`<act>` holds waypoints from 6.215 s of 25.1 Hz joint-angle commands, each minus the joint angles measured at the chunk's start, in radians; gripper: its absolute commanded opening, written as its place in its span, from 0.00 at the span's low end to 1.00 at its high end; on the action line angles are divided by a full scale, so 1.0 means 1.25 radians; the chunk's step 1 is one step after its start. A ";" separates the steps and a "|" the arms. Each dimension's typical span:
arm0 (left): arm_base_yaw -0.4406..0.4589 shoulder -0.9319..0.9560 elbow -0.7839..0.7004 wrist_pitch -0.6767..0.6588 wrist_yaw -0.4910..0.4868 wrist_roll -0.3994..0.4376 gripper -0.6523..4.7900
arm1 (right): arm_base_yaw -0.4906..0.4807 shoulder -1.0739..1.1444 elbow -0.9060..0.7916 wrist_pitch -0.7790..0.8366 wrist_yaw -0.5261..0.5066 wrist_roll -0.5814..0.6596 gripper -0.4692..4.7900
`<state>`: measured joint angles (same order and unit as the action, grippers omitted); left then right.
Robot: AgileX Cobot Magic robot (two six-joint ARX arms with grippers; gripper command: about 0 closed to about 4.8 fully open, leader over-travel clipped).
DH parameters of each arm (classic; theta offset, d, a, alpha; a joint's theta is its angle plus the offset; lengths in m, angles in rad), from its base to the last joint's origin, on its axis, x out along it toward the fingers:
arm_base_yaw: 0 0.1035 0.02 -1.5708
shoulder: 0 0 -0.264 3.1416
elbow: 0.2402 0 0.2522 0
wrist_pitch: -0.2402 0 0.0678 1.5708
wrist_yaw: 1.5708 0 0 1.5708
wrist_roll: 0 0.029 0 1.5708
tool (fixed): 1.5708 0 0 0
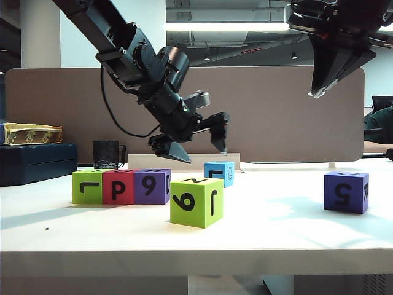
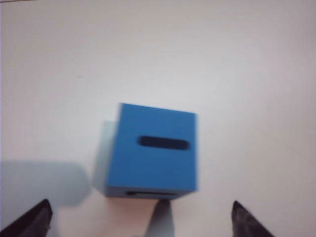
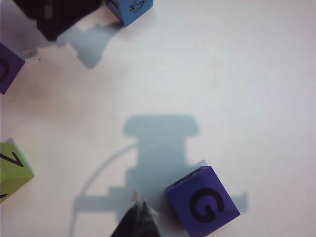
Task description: Select the appropriate blocks from the scattered letter blocks on the table and arrange them in a row to spell out "TURING".
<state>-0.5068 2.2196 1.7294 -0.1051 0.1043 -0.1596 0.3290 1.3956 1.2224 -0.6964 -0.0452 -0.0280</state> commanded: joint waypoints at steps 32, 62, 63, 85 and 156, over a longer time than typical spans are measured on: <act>-0.015 0.060 0.008 0.111 0.003 0.061 1.00 | 0.001 -0.004 0.003 0.007 0.002 -0.003 0.09; -0.014 0.066 0.054 0.094 0.004 0.059 0.63 | 0.001 -0.004 0.003 0.007 0.002 -0.002 0.09; -0.014 0.061 0.057 0.080 0.005 0.059 0.63 | 0.001 -0.004 0.003 0.007 0.002 -0.002 0.09; -0.013 -0.135 0.073 -0.485 0.243 0.375 0.63 | 0.001 -0.004 0.003 -0.008 0.002 -0.003 0.09; -0.036 -0.024 0.073 -0.405 0.167 0.483 0.84 | 0.001 -0.004 0.002 -0.008 0.000 -0.002 0.09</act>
<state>-0.5503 2.1910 1.8175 -0.6189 0.3145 0.4473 0.3290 1.3956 1.2224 -0.7185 -0.0456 -0.0280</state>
